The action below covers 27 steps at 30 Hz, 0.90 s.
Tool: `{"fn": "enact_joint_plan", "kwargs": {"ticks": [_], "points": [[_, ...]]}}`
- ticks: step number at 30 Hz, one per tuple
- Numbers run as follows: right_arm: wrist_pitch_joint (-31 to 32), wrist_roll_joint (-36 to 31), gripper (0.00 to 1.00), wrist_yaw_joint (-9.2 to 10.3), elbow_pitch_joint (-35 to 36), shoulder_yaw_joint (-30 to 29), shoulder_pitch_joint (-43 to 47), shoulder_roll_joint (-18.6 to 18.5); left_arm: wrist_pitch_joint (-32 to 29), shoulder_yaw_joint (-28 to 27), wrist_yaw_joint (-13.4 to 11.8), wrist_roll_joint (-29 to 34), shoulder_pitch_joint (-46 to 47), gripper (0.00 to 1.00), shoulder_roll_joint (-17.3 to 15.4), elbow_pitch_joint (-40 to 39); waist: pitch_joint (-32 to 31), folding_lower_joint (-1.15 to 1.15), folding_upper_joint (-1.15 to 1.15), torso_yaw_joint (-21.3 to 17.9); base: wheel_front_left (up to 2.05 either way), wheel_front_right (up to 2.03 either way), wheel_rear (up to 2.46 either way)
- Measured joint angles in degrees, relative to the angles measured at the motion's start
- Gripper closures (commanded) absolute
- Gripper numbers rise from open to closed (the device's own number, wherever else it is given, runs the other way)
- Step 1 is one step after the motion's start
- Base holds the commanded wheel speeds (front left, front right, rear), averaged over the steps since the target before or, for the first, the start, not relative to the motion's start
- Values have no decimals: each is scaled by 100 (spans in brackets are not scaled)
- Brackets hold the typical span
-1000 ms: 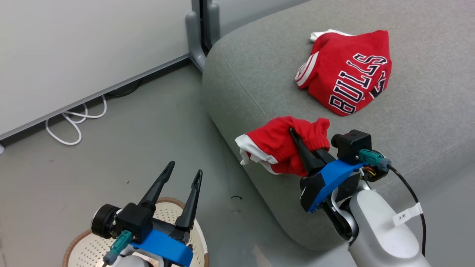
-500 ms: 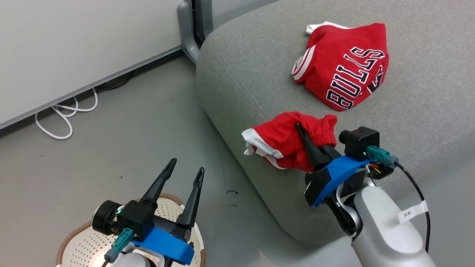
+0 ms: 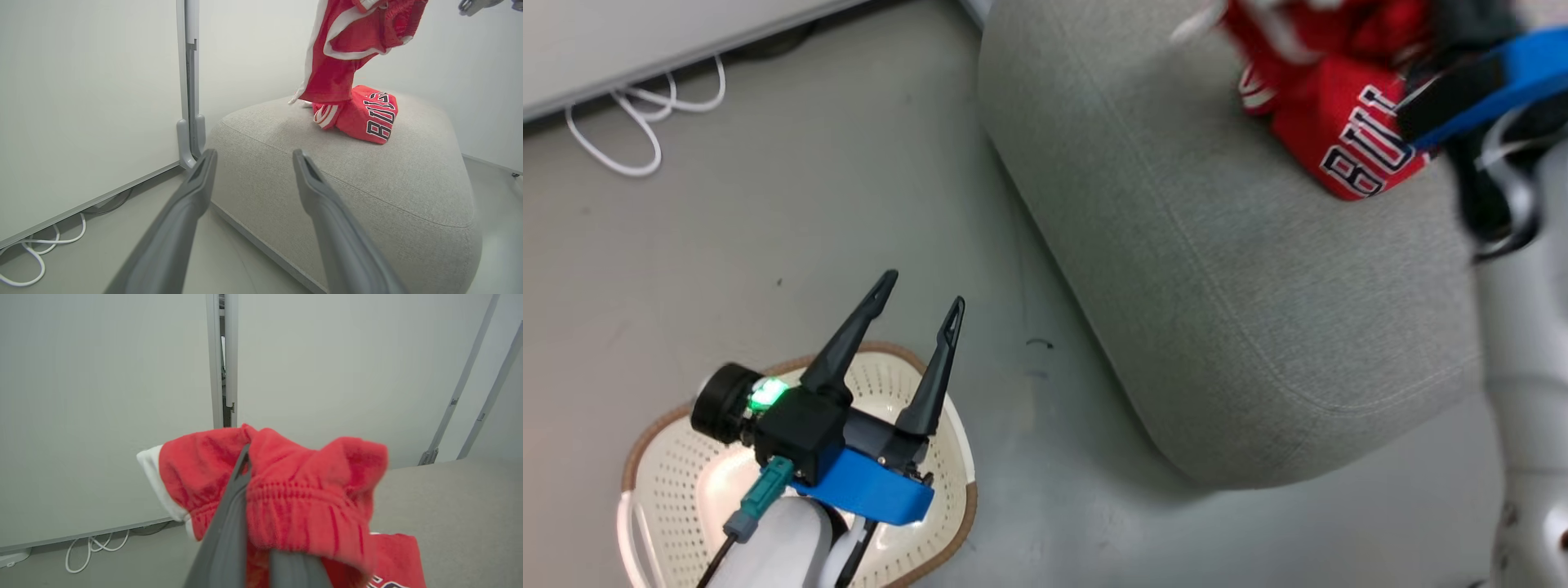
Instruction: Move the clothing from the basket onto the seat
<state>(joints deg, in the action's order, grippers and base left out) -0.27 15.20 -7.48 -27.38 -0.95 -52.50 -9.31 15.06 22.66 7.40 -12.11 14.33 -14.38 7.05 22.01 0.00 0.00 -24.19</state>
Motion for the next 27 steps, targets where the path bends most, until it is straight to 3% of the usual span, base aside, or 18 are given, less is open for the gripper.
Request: {"fn": "enact_joint_plan", "kwargs": {"ticks": [10,17,22,23,24,25,27], "points": [[135,-382,100,0,-105,-1771,-1307,-1028,1,5,0,159,620,0,-294,-508,1140,1,0,356,0,0,0],[-70,-568,100,0,-734,-2579,-1168,-1106,1,147,0,240,880,0,-397,-738,1801,1,0,695,0,0,0],[-193,-709,100,-1,-1254,-2781,-1000,-940,1,178,0,275,965,0,-459,-820,2081,1,0,842,0,0,0],[-225,-760,75,0,-1376,-2803,-977,-906,1,183,0,282,966,0,-463,-821,2128,1,0,872,0,0,0],[-245,-824,25,-1,-1494,-2817,-949,-886,1,191,0,297,967,0,-464,-821,2162,1,0,903,0,0,0],[-272,-872,0,-1,-1600,-2853,-937,-868,0,205,0,303,970,0,-464,-821,2182,1,0,932,0,0,0],[-337,-966,0,-1,-1774,-2910,-927,-853,1,208,0,313,993,0,-452,-822,2183,1,0,975,0,0,0]]}}
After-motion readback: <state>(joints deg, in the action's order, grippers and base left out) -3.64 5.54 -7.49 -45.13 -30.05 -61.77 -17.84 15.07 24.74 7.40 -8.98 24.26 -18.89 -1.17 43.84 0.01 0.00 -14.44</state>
